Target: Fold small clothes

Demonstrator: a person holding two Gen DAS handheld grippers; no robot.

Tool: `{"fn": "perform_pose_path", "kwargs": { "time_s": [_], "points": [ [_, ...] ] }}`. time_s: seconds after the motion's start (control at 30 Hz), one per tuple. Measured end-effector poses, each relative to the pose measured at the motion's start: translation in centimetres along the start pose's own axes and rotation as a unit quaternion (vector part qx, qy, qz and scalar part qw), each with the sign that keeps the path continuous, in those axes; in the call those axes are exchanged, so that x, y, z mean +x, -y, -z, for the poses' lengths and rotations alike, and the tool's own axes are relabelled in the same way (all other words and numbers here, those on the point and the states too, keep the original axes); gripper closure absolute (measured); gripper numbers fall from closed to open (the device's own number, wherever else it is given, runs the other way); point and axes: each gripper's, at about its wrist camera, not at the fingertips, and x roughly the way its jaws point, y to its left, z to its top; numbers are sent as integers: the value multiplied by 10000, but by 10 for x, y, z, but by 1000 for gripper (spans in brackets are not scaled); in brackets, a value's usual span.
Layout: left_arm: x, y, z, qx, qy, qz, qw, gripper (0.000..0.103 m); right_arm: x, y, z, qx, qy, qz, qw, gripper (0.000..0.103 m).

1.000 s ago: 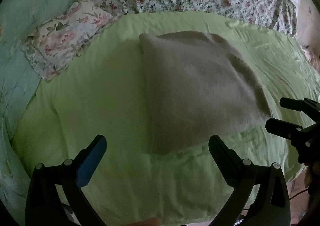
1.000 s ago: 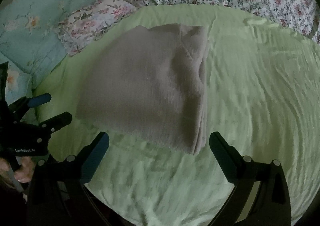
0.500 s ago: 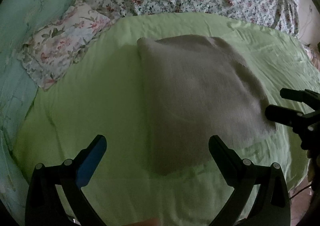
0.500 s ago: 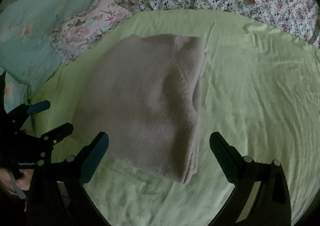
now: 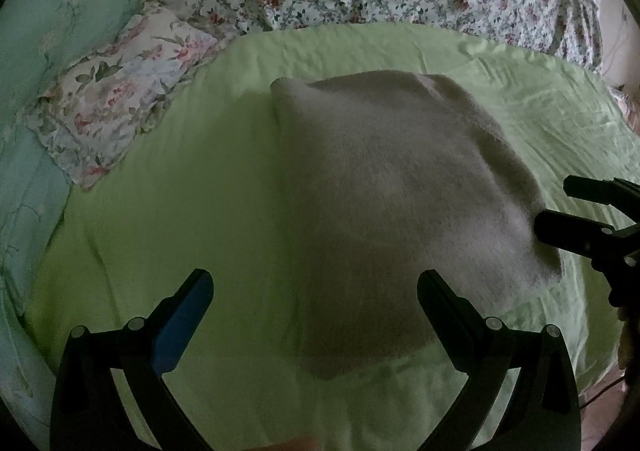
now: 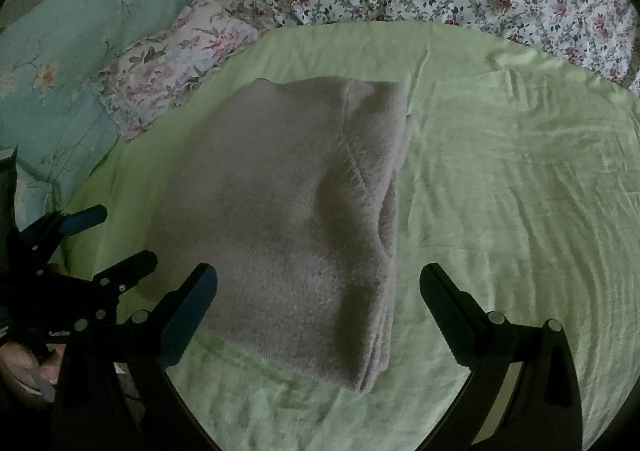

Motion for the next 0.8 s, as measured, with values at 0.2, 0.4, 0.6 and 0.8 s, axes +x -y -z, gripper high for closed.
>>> {"fn": "perform_pose_path", "kwargs": {
  "time_s": [0.2,0.4,0.6,0.8],
  "points": [
    [-1,1,-2,-11,35,-2,10000,1,2,-1,-1,13,-11,-1,10000,2],
    [-4,4,-3,-23,63,1,10000,1,2,-2,-1,18,-9,2,10000,1],
    [-6,5,-3,-2,97,2,10000,1,2,-1,-1,14,-6,-3,10000,1],
    [-7,7,-4,12,118,8,9999,1,3,0,-1,2,-6,-13,10000,1]
  ]
}}
